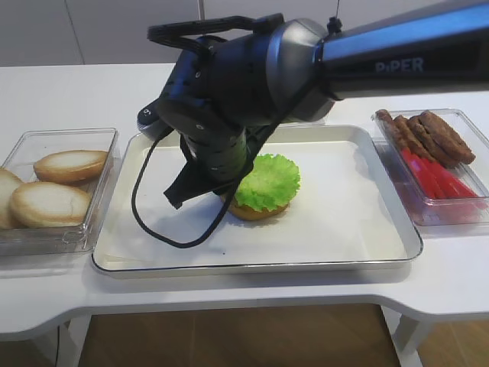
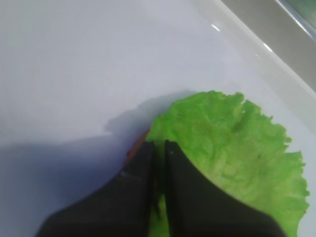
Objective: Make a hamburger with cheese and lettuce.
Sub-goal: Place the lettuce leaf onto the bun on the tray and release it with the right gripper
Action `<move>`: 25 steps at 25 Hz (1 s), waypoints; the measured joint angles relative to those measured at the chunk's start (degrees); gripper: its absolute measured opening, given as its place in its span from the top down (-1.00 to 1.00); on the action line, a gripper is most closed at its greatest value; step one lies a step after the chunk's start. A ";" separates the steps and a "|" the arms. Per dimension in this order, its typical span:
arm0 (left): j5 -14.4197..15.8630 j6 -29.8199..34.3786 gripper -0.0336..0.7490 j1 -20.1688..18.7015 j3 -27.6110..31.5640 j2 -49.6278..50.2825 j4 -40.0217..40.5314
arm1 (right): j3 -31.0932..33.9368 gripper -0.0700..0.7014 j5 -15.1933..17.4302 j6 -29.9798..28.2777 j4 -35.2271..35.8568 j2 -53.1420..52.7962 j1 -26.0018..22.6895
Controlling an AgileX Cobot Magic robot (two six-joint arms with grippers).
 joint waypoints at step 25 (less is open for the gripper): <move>0.00 0.00 -0.45 0.00 0.00 0.00 0.00 | -0.11 -0.37 3.11 4.05 -2.99 -0.10 0.00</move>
